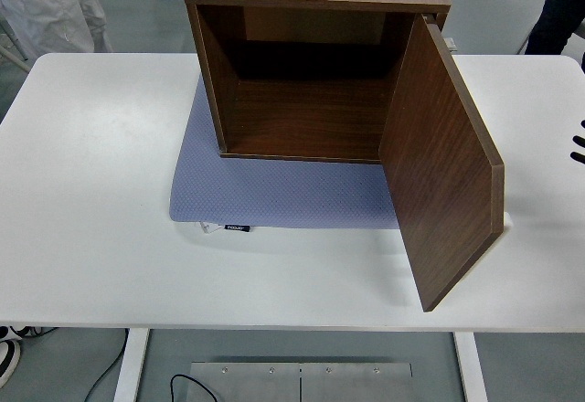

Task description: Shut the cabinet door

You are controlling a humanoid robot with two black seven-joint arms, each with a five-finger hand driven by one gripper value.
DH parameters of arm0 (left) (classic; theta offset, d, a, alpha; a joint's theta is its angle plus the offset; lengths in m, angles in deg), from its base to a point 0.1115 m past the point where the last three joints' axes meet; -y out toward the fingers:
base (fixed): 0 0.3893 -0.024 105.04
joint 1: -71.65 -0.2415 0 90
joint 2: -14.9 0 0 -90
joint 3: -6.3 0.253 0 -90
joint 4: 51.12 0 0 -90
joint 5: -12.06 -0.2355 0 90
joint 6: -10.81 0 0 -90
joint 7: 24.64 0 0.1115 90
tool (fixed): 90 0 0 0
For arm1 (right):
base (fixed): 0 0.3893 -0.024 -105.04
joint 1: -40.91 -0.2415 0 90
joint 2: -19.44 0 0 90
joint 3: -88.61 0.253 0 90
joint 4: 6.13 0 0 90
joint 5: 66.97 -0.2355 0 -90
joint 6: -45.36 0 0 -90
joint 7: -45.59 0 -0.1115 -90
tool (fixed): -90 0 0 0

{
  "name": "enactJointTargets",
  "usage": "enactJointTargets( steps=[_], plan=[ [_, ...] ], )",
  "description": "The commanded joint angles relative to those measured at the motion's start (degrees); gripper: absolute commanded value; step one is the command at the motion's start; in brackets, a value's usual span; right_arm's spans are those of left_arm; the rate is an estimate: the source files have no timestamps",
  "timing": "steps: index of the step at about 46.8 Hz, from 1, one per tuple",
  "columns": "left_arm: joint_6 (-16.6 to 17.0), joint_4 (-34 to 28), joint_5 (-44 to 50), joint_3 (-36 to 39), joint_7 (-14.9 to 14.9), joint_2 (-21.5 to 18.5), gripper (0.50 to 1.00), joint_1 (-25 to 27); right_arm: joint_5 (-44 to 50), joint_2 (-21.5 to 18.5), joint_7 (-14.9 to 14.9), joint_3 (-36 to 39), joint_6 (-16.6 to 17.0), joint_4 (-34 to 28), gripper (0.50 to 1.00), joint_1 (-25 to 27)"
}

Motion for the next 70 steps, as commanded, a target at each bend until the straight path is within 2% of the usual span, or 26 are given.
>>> enactJointTargets(
  steps=[1,11,21,37,51,60,70],
  plan=[
    [0.0,0.0,0.0,0.0,0.0,0.0,1.000,0.0,-0.1,0.7,-0.1,1.1,0.0,-0.2,1.000,0.7],
    [0.0,0.0,0.0,0.0,0.0,0.0,1.000,0.1,-0.2,2.2,-0.3,2.8,0.0,-0.7,1.000,1.0],
    [0.0,0.0,0.0,0.0,0.0,0.0,1.000,0.0,-0.4,2.3,-0.3,2.2,0.0,-0.5,1.000,3.6],
    [0.0,0.0,0.0,0.0,0.0,0.0,1.000,0.0,-0.3,3.6,-0.3,2.5,0.0,0.4,1.000,3.7],
    [0.0,0.0,0.0,0.0,0.0,0.0,1.000,0.0,-0.2,3.7,-0.2,1.2,0.0,2.9,1.000,-0.1],
    [0.0,0.0,0.0,0.0,0.0,0.0,1.000,0.0,-0.3,6.5,0.1,1.0,0.0,8.3,1.000,0.8],
    [0.0,0.0,0.0,0.0,0.0,0.0,1.000,0.0,-0.1,6.8,-0.3,0.7,0.0,12.8,1.000,4.1]
  ],
)
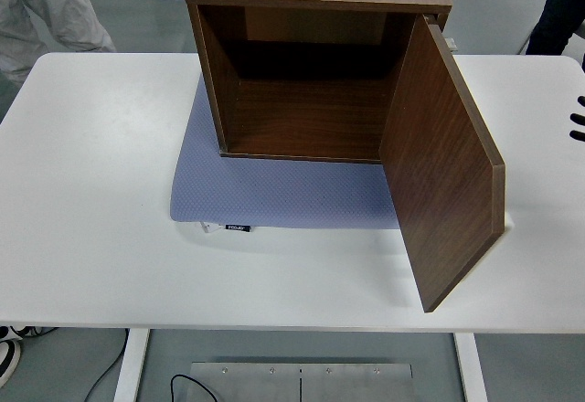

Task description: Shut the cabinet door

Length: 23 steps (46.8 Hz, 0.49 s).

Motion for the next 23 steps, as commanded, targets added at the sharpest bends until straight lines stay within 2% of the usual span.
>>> enactJointTargets(
  steps=[1,13,23],
  plan=[
    [0.0,0.0,0.0,0.0,0.0,0.0,1.000,0.0,0.1,-0.2,-0.2,-0.1,0.0,1.1,1.000,1.2],
    [0.0,0.0,0.0,0.0,0.0,0.0,1.000,0.0,0.2,-0.7,-0.2,-3.7,0.0,3.0,1.000,2.1],
    [0.0,0.0,0.0,0.0,0.0,0.0,1.000,0.0,0.1,-1.0,-0.3,-3.9,0.0,5.9,1.000,2.8]
  ],
)
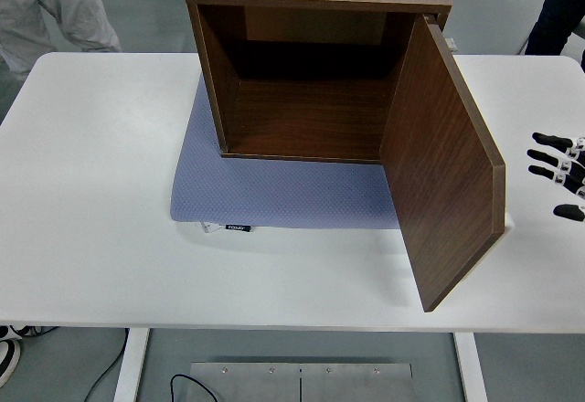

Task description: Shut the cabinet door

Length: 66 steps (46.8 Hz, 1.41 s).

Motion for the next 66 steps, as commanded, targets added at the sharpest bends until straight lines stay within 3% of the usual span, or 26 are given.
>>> enactJointTargets(
  steps=[1,20,38,66],
  plan=[
    [0.0,0.0,0.0,0.0,0.0,0.0,1.000,0.0,-0.1,0.0,-0.1,-0.1,0.0,1.3,1.000,0.4],
    [0.0,0.0,0.0,0.0,0.0,0.0,1.000,0.0,-0.1,-1.2,-0.1,-2.5,0.0,6.2,1.000,2.2],
    [0.0,0.0,0.0,0.0,0.0,0.0,1.000,0.0,0.0,-4.8,-0.7,-5.4,0.0,6.2,1.000,2.2],
    [0.0,0.0,0.0,0.0,0.0,0.0,1.000,0.0,1.4,-11.0,-1.3,-11.6,0.0,6.2,1.000,-3.5]
  ],
)
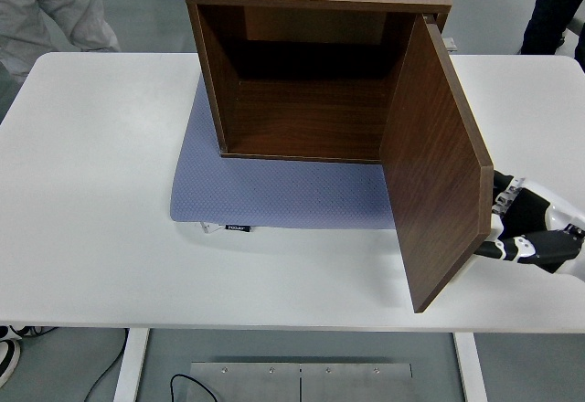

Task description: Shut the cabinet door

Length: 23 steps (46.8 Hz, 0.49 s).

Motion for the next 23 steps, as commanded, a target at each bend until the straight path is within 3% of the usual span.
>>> enactJointTargets(
  steps=[1,23],
  plan=[
    [0.0,0.0,0.0,0.0,0.0,0.0,1.000,0.1,0.1,-0.7,0.1,-0.6,0.0,0.0,1.000,-0.6],
    [0.0,0.0,0.0,0.0,0.0,0.0,1.000,0.1,0.2,-6.1,0.5,-4.3,0.0,0.0,1.000,-3.5]
  ],
)
